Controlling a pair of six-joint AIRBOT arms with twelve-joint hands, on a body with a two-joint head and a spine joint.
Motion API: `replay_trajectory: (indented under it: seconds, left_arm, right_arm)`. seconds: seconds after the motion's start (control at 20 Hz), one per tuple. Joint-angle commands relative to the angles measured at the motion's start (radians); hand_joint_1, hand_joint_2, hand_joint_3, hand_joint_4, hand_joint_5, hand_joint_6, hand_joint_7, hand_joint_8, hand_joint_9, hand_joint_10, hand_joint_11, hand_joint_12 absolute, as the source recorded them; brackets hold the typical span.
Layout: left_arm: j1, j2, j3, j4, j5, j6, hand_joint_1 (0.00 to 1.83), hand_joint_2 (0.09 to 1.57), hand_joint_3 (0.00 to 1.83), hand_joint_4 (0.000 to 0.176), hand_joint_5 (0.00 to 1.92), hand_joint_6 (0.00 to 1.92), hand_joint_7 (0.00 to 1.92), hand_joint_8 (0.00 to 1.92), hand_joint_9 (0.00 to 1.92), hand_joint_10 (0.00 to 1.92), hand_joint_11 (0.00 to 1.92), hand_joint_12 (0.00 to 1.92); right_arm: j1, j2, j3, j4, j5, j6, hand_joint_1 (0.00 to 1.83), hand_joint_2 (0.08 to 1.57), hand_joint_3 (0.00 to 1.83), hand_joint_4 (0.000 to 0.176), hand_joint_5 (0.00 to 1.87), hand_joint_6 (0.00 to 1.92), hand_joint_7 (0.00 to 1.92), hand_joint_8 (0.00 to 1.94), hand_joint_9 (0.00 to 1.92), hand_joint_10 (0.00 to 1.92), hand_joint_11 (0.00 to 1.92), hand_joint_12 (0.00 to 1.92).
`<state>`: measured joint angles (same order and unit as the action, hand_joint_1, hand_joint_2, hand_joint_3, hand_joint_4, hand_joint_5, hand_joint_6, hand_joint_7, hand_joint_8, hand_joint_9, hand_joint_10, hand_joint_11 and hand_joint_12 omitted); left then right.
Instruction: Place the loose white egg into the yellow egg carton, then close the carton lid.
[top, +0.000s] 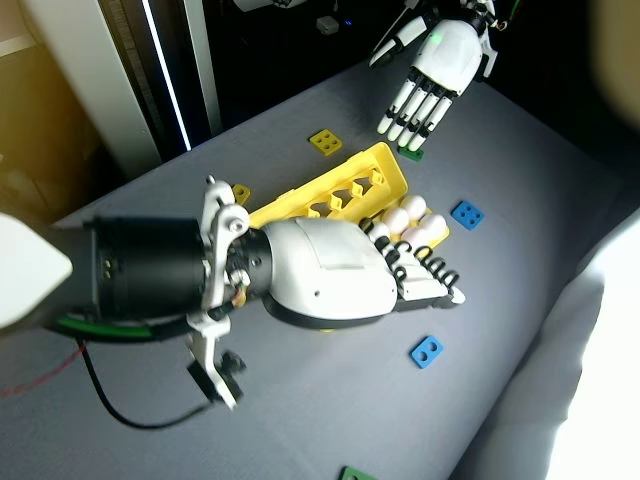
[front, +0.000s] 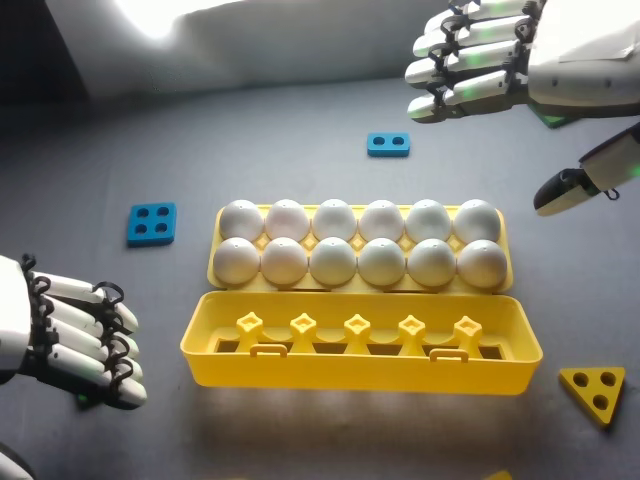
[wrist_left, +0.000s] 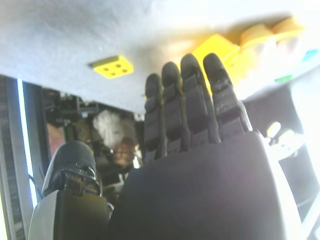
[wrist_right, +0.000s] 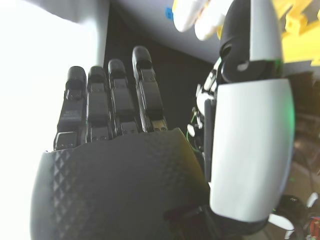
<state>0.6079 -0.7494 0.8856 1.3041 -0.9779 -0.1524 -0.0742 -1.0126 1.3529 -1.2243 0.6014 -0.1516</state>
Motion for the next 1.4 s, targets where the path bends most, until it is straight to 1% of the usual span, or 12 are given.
replay_trajectory:
  seconds: [0.0, 0.1, 0.25, 0.35, 0.4, 0.5, 0.7, 0.75, 0.85, 0.9, 1.15, 1.35]
  left_arm:
    - [0.001, 0.007, 0.001, -0.053, -0.051, -0.004, 0.00, 1.19, 0.00, 0.000, 0.34, 0.00, 0.34, 0.00, 0.28, 0.00, 0.00, 0.46]
    - [0.003, 0.000, 0.000, -0.053, -0.033, 0.001, 0.00, 1.19, 0.00, 0.000, 0.34, 0.00, 0.33, 0.00, 0.28, 0.00, 0.00, 0.48]
    - [0.009, -0.002, -0.007, -0.054, -0.018, 0.002, 0.00, 1.19, 0.00, 0.000, 0.32, 0.00, 0.29, 0.00, 0.24, 0.00, 0.00, 0.42]
    - [0.011, 0.002, -0.011, -0.065, -0.013, 0.002, 0.00, 1.19, 0.00, 0.000, 0.27, 0.00, 0.24, 0.00, 0.20, 0.00, 0.00, 0.37]
    - [0.011, 0.004, -0.011, -0.072, -0.007, 0.001, 0.00, 1.19, 0.00, 0.000, 0.25, 0.00, 0.21, 0.00, 0.17, 0.00, 0.00, 0.32]
    - [0.013, 0.007, -0.005, -0.080, 0.003, -0.006, 0.00, 1.18, 0.00, 0.000, 0.23, 0.00, 0.19, 0.00, 0.16, 0.00, 0.00, 0.28]
    - [0.017, 0.004, 0.005, -0.080, 0.003, -0.008, 0.00, 1.19, 0.00, 0.000, 0.20, 0.00, 0.15, 0.00, 0.12, 0.00, 0.00, 0.22]
    - [0.019, 0.003, 0.005, -0.080, 0.002, -0.006, 0.00, 1.19, 0.00, 0.000, 0.20, 0.00, 0.15, 0.00, 0.11, 0.00, 0.00, 0.22]
    - [0.024, 0.000, 0.004, -0.079, 0.000, 0.003, 0.00, 1.18, 0.00, 0.000, 0.19, 0.00, 0.14, 0.00, 0.11, 0.00, 0.00, 0.22]
    - [0.027, 0.000, 0.001, -0.079, -0.003, 0.015, 0.00, 1.18, 0.00, 0.000, 0.18, 0.00, 0.14, 0.00, 0.11, 0.00, 0.00, 0.20]
    - [0.034, -0.009, 0.004, -0.071, -0.016, 0.035, 0.00, 1.18, 0.00, 0.000, 0.21, 0.00, 0.16, 0.00, 0.12, 0.00, 0.00, 0.23]
    - [0.039, -0.029, 0.006, -0.062, -0.012, 0.040, 0.00, 1.18, 0.00, 0.000, 0.19, 0.00, 0.15, 0.00, 0.11, 0.00, 0.00, 0.20]
  right_arm:
    - [0.016, 0.027, -0.012, 0.041, 0.017, 0.033, 0.86, 0.88, 0.00, 0.000, 0.27, 0.00, 0.14, 0.00, 0.07, 0.00, 0.00, 0.27]
    - [0.010, 0.068, -0.055, 0.027, -0.004, 0.098, 0.84, 0.90, 0.00, 0.000, 0.22, 0.00, 0.10, 0.00, 0.04, 0.00, 0.00, 0.21]
    - [-0.006, 0.132, -0.116, 0.027, -0.015, 0.154, 0.85, 0.91, 0.00, 0.000, 0.22, 0.00, 0.09, 0.00, 0.04, 0.00, 0.00, 0.22]
    - [-0.019, 0.179, -0.165, 0.029, -0.018, 0.164, 0.86, 0.92, 0.00, 0.000, 0.19, 0.00, 0.08, 0.00, 0.04, 0.00, 0.00, 0.24]
    - [-0.026, 0.197, -0.187, 0.035, -0.018, 0.165, 0.93, 0.92, 0.00, 0.000, 0.19, 0.00, 0.10, 0.00, 0.06, 0.01, 0.00, 0.27]
    - [-0.046, 0.235, -0.229, 0.088, -0.027, 0.165, 0.93, 0.94, 0.01, 0.000, 0.16, 0.00, 0.08, 0.00, 0.06, 0.00, 0.00, 0.27]
    - [-0.067, 0.286, -0.300, 0.168, -0.101, 0.163, 0.97, 0.93, 0.00, 0.000, 0.16, 0.00, 0.08, 0.00, 0.05, 0.00, 0.00, 0.25]
    - [-0.069, 0.293, -0.315, 0.173, -0.107, 0.163, 1.02, 0.91, 0.00, 0.000, 0.21, 0.01, 0.14, 0.00, 0.10, 0.01, 0.00, 0.33]
    - [-0.076, 0.314, -0.358, 0.211, -0.120, 0.121, 1.01, 0.90, 0.00, 0.000, 0.23, 0.01, 0.16, 0.00, 0.11, 0.01, 0.00, 0.33]
    - [-0.077, 0.323, -0.379, 0.243, -0.134, 0.097, 0.94, 0.91, 0.00, 0.000, 0.23, 0.00, 0.14, 0.00, 0.08, 0.00, 0.00, 0.29]
    - [-0.085, 0.350, -0.425, 0.340, -0.200, -0.009, 0.85, 0.91, 0.00, 0.000, 0.20, 0.00, 0.12, 0.00, 0.05, 0.00, 0.00, 0.20]
    - [-0.088, 0.356, -0.437, 0.378, -0.213, -0.034, 0.82, 0.93, 0.00, 0.000, 0.18, 0.00, 0.10, 0.00, 0.05, 0.00, 0.00, 0.23]
